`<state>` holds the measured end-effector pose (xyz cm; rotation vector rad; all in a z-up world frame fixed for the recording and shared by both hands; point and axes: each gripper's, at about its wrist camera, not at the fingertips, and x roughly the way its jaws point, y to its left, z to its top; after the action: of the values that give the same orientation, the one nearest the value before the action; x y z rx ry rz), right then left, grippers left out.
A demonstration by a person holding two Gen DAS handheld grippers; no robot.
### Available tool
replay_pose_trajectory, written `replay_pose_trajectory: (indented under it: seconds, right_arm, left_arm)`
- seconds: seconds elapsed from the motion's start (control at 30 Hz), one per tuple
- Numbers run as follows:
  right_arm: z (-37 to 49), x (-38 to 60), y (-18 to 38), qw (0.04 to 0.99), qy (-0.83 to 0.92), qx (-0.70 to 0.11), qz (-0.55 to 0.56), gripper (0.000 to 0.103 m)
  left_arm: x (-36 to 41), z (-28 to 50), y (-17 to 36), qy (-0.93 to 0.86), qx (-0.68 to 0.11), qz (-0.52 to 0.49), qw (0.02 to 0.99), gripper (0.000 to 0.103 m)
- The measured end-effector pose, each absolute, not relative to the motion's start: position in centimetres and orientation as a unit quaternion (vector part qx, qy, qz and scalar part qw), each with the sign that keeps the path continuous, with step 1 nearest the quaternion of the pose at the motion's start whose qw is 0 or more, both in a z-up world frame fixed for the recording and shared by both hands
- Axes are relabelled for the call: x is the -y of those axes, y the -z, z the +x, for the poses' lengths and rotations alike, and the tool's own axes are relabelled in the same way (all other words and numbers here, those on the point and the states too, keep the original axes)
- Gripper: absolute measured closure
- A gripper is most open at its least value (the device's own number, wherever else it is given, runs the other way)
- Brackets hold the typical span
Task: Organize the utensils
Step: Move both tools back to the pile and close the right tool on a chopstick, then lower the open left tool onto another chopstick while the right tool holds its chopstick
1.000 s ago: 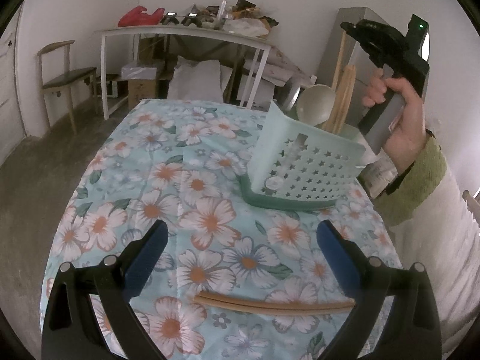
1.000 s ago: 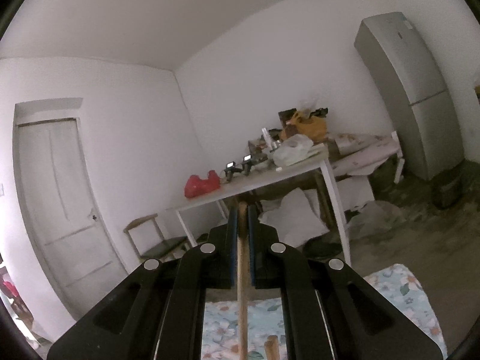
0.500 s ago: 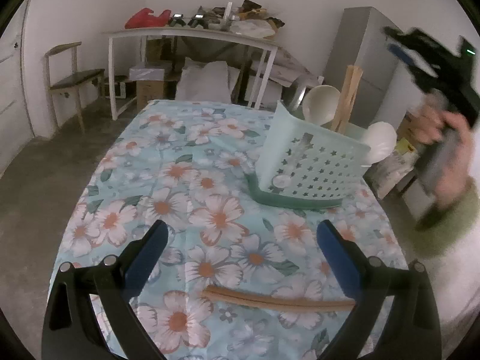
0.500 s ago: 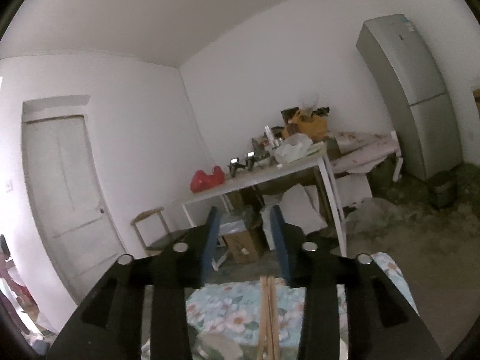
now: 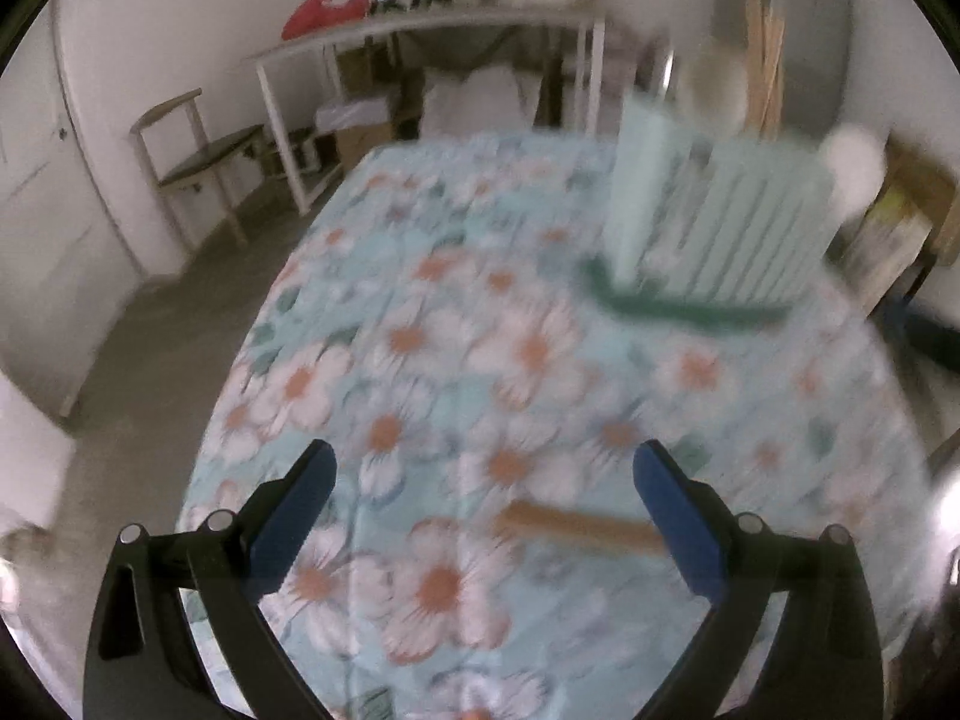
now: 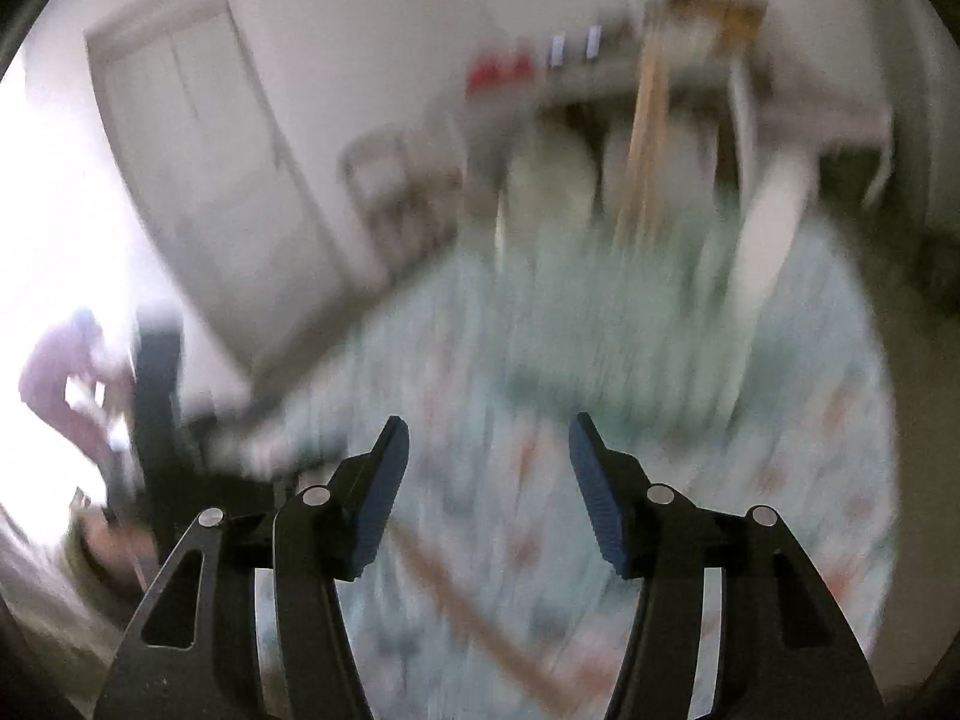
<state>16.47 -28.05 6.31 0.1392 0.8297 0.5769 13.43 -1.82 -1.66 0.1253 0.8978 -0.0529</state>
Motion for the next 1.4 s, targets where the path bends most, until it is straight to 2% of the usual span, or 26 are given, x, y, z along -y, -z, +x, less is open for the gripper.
replay_pose_trajectory:
  seconds: [0.1, 0.27, 0.33, 0.4, 0.67, 1.0, 1.07, 1.13, 1.23, 1.4]
  right_arm:
    - [15.7, 25.2, -1.8, 0.843, -0.278, -0.461, -0.002, 0.055]
    - [14.5, 22.8, 1.0, 0.818, -0.3, -0.485, -0.075, 0.057]
    - [14.8, 22.0, 1.2, 0.817, -0.296, -0.483, -0.104, 0.062]
    - [14.5, 21.5, 1.4, 0.817, -0.291, -0.482, -0.12, 0.074]
    - [13.9, 23.1, 1.6, 0.822, -0.247, -0.507, -0.072, 0.098]
    - [12.8, 27.1, 1.8, 0.792, -0.216, -0.565, 0.088, 0.098]
    - [12.7, 27.2, 2.3, 0.768, -0.229, -0.58, 0.146, 0.092]
    - [12.3, 27.7, 2.6, 0.751, -0.241, -0.584, 0.193, 0.092]
    - [11.8, 28.2, 2.0, 0.758, -0.233, -0.572, 0.208, 0.086]
    - [11.9, 29.1, 1.7, 0.771, -0.218, -0.551, 0.233, 0.086]
  left_arm:
    - [1.6, 13.6, 3.2, 0.0, -0.465, 0.071, 0.883, 0.006]
    - [0.1, 13.4, 4.5, -0.027, -0.487, 0.048, 0.872, 0.006]
    - [-0.1, 13.4, 4.5, -0.034, -0.487, 0.048, 0.871, 0.006]
    - [-0.3, 13.3, 4.5, -0.038, -0.485, 0.049, 0.873, 0.006]
    - [-0.1, 13.4, 4.3, -0.038, -0.479, 0.059, 0.875, 0.006]
    - [0.5, 13.7, 4.5, -0.028, -0.481, 0.061, 0.874, 0.006]
    - [0.7, 13.7, 4.4, -0.012, -0.479, 0.056, 0.876, 0.006]
    - [0.7, 13.6, 4.3, 0.014, -0.476, 0.041, 0.879, 0.006]
    - [1.0, 13.6, 4.1, 0.061, -0.474, 0.012, 0.879, 0.006]
    - [2.4, 13.5, 4.0, 0.111, -0.462, 0.006, 0.88, 0.006]
